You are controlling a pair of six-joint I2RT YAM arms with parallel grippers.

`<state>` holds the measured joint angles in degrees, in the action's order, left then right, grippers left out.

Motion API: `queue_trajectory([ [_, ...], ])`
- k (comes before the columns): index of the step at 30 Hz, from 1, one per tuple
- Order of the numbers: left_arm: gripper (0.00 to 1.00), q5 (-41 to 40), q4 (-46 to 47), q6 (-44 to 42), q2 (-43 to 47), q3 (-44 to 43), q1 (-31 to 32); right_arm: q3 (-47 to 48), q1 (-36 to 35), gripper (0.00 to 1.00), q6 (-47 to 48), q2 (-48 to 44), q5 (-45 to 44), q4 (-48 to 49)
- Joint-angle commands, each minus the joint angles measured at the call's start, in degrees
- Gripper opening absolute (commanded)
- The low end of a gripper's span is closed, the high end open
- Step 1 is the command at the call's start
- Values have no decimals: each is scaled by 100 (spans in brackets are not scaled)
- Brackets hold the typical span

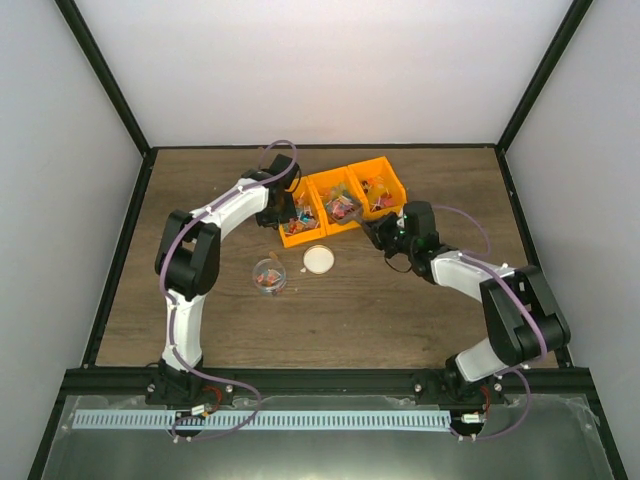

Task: Pack the candies
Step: Scoop the fake candies from the storage box, then place the fake candies in the packing bottle.

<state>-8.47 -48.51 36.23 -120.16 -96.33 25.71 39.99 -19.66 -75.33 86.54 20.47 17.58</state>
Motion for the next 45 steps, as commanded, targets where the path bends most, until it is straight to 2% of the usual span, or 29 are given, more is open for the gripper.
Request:
queue_trajectory([
  [1, 4, 70, -63, 23, -147, -111, 39, -159, 134, 1, 188, -421, -15, 187],
  [7, 4, 6, -80, 7, -28, -75, 39, -470, 376, 1, 201, -803, 132, 406],
  [9, 8, -22, -92, 7, 5, -76, 39, -553, 420, 1, 228, -943, 152, 407],
  [15, 30, -115, -143, -2, 123, -51, 38, -836, 457, 1, 391, -1366, 403, 650],
  [24, 47, -187, 107, 48, 787, 326, 38, -1164, 457, 1, 785, -2131, 882, 575],
  [32, 49, -234, 221, 196, 1506, 979, -15, -1780, 357, 1, 688, -2625, 1794, 987],
  [39, 47, -107, 610, 348, 2196, 2249, -221, -2189, -251, 1, 913, -3034, 1870, 946],
  [45, 47, -144, 847, 348, 2660, 3032, -405, -2149, -826, 1, 1232, -3155, 1667, 737],
])
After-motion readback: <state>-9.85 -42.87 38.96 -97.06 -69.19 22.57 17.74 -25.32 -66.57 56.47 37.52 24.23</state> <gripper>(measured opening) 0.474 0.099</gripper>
